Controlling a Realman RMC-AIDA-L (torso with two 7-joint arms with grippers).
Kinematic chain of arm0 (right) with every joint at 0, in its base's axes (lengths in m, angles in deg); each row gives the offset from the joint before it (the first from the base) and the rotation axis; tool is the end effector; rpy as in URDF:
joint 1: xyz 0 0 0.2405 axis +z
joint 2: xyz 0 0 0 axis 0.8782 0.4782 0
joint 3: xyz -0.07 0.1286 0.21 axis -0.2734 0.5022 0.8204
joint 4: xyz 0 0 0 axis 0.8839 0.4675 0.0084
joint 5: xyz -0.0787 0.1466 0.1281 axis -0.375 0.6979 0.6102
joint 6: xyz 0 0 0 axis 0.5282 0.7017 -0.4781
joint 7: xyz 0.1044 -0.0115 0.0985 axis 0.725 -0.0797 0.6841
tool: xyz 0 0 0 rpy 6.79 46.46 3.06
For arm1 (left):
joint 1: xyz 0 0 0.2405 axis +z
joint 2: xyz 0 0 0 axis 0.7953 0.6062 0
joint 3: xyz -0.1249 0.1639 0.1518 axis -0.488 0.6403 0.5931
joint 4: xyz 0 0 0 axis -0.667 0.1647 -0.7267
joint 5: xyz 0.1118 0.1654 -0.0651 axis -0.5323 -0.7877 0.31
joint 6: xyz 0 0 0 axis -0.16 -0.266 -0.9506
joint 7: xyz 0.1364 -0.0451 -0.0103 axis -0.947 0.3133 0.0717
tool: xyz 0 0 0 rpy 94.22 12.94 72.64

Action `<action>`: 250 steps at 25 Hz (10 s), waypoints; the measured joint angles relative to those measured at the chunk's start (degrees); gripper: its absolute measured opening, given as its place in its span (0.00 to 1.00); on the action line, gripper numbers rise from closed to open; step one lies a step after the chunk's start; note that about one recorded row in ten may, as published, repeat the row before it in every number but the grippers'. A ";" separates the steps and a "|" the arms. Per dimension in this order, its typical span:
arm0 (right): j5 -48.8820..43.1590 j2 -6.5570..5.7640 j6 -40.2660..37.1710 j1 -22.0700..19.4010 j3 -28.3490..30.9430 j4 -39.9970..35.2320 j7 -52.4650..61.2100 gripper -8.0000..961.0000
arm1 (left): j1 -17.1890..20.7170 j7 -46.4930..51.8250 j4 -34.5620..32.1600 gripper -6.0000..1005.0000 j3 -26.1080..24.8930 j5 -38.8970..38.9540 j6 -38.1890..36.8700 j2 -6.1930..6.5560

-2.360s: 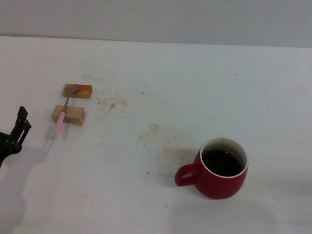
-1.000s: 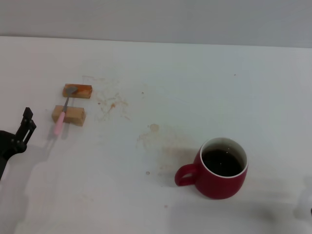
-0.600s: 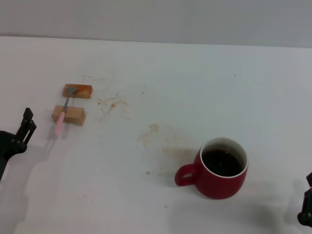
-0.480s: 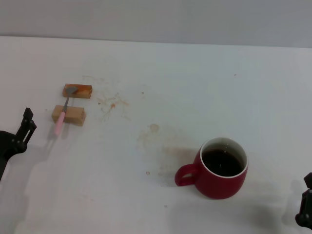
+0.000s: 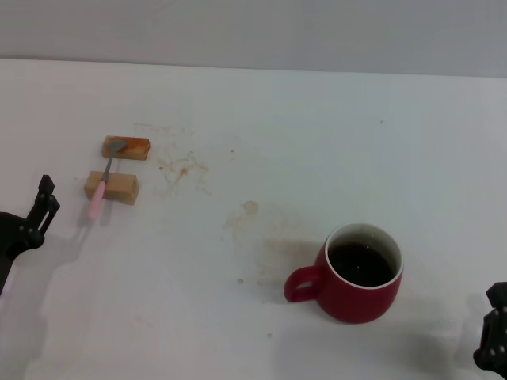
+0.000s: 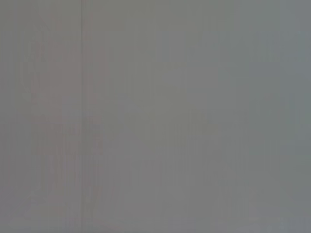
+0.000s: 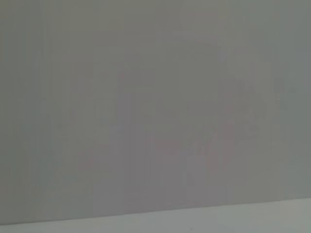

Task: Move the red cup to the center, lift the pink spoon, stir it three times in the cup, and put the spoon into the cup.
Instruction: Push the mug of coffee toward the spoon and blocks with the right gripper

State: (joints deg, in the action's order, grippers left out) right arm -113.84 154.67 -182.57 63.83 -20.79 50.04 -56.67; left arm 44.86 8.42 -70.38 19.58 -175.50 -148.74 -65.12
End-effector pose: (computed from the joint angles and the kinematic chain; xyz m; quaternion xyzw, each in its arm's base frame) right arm 0.3138 0.1149 -0.0794 -0.6774 0.2977 0.3188 0.5923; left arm -0.3587 0.2360 -0.0231 -0.6842 -0.2388 -0.2873 0.6264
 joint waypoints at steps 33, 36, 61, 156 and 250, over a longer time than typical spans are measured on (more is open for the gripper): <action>-1.49 0.00 1.85 0.51 0.05 -0.04 0.43 0.01 | 0.00 0.36 -0.29 0.81 0.00 -0.36 0.00 0.00; -1.49 0.00 1.85 0.51 -0.02 0.06 0.44 0.01 | 0.04 0.36 -0.30 0.81 0.00 -0.35 0.00 0.00; -3.02 0.09 6.96 3.12 0.46 2.18 0.02 0.01 | 0.25 0.36 -0.34 0.81 0.00 -0.34 0.14 0.00; -14.15 0.09 22.66 14.25 6.39 -0.05 0.55 0.01 | -0.41 -0.03 -1.19 0.81 -0.04 0.10 0.36 0.16; -14.19 0.09 28.42 19.29 17.53 -1.28 0.75 0.01 | -3.78 -0.10 -1.39 0.81 -0.78 0.10 3.89 0.22</action>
State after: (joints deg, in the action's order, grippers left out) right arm -128.03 154.76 -154.15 83.12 -3.26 48.76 -55.93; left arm 41.08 8.33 -71.77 18.81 -175.40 -144.85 -64.90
